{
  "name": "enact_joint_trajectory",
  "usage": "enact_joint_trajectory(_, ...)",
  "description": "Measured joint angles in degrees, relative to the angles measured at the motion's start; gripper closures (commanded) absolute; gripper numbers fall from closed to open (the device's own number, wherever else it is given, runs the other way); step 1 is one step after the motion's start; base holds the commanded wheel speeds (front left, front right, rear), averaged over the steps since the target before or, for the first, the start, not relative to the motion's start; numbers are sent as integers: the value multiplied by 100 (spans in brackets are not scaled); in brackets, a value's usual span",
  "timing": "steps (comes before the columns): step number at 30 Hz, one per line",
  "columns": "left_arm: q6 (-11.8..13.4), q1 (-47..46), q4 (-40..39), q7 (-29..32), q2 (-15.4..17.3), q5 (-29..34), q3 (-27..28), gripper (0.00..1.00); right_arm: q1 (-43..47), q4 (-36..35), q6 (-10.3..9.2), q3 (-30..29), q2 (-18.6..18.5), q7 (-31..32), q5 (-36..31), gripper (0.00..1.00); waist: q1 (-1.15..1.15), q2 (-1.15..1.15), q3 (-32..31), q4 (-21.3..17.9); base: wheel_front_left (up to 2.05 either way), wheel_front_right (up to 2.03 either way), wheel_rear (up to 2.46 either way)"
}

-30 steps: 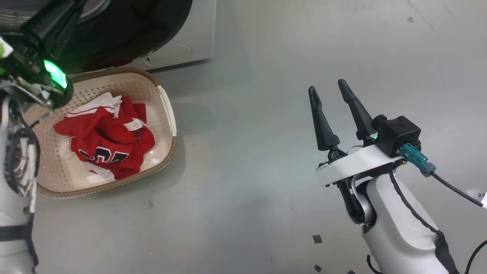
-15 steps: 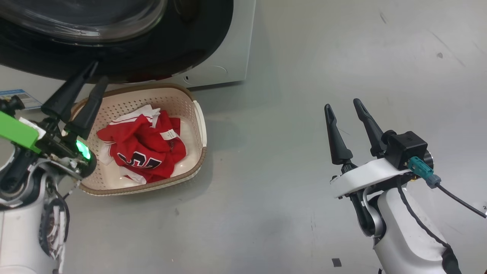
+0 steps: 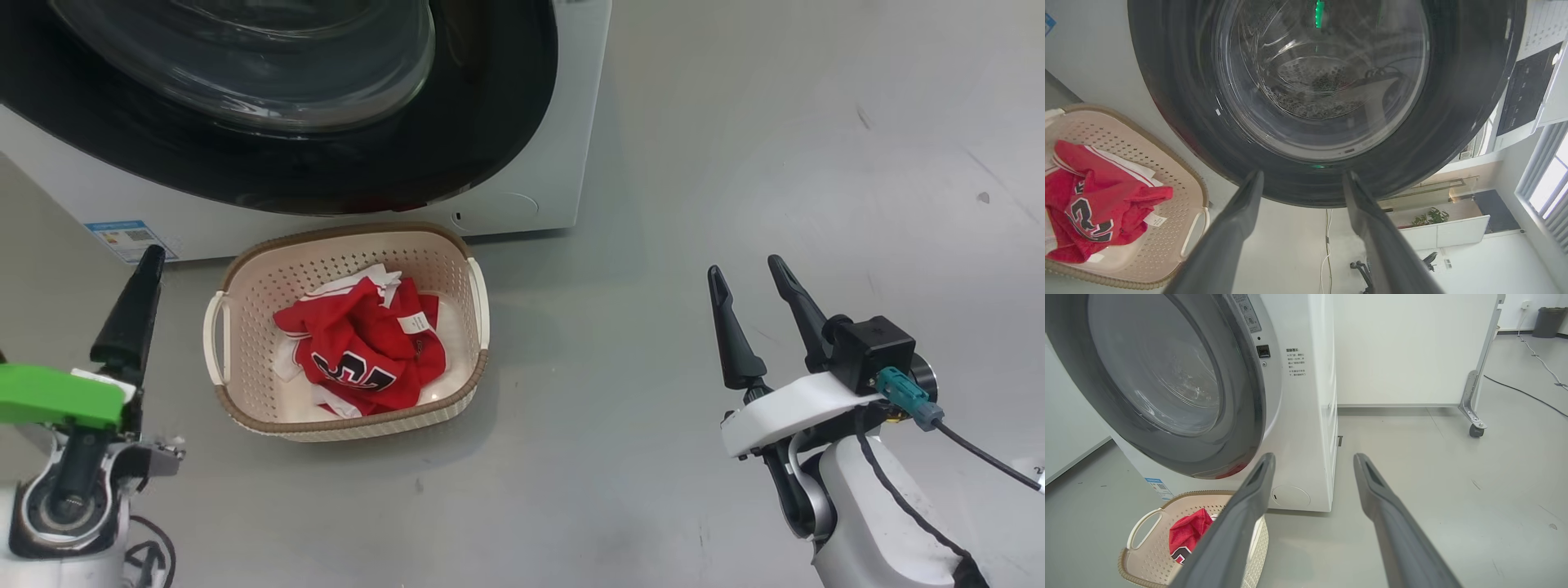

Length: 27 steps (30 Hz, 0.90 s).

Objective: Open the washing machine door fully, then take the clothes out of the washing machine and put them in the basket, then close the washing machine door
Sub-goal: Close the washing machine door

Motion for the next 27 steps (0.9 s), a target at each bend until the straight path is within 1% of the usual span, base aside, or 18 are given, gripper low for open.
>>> enact_joint_trajectory(5, -1, 396, -200, -887, 242, 1435, -288, 0, 48, 31, 33, -26, -11, 0, -34, 0, 0, 0, -206, 96, 0, 0, 0)
enact_joint_trajectory(8, -2, 622, -256, -1555, 482, 2555, -460, 0, 88, 34, 38, -76, -23, 0, -64, 0, 0, 0, -318, 137, 0, 0, 0)
enact_joint_trajectory(13, 22, 711, -478, -2532, 675, 3918, -610, 0, 106, 33, 40, -142, -42, 0, -81, 0, 0, 0, -473, 197, 0, 0, 0)
enact_joint_trajectory(16, 276, 750, -582, -2881, 739, 4556, -797, 0, 113, 32, 41, -147, -42, 0, -147, 0, 0, 0, -563, 214, 0, 0, 0)
enact_joint_trajectory(20, 641, 1003, -590, -3112, 828, 5237, -1071, 0, 172, 34, 80, -162, -42, 0, -182, 0, 0, 0, -696, 220, 0, 0, 0)
enact_joint_trajectory(23, 926, 1211, -545, -3064, 822, 5519, -1258, 0, 304, 46, 81, -176, -41, 0, -183, 0, 0, 0, -810, 218, 0, 0, 0)
enact_joint_trajectory(27, 1162, 1445, -483, -3060, 792, 5801, -1454, 0, 522, 87, 81, -198, -40, 0, -183, 0, 0, 0, -969, 216, 0, 0, 0)
